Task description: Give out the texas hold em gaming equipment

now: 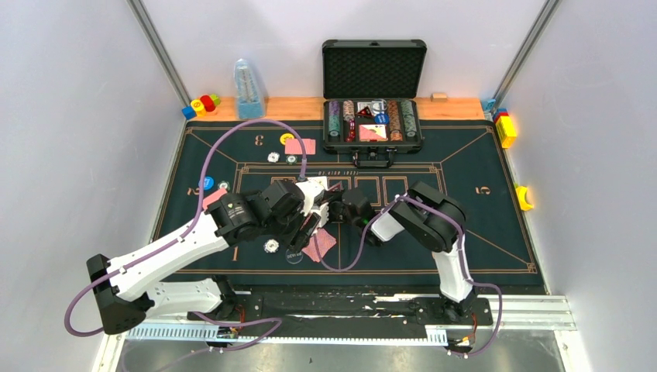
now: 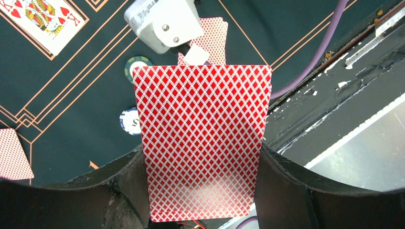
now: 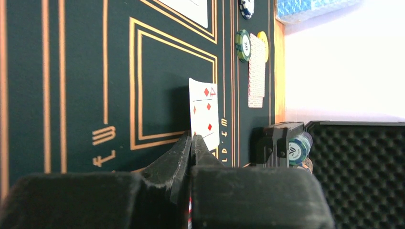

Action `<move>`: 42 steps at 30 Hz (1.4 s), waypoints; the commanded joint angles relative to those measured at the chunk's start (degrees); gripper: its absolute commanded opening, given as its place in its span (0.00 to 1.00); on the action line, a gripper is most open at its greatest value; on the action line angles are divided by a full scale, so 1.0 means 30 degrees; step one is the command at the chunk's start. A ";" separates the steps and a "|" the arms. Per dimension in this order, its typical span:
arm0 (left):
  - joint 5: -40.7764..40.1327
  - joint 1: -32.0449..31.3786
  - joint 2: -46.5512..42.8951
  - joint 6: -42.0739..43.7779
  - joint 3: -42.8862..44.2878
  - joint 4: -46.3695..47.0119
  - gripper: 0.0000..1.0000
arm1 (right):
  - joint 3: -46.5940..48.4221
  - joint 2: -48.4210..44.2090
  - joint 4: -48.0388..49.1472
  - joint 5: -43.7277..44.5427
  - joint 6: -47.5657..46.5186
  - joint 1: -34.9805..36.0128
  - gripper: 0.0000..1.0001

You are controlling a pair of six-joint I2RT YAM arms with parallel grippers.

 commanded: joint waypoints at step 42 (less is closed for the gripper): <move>-0.0326 0.0035 -0.0190 -0.0001 0.0100 0.0482 0.00 | 0.1185 -0.1393 -0.7220 -0.2335 0.1278 0.1811 0.73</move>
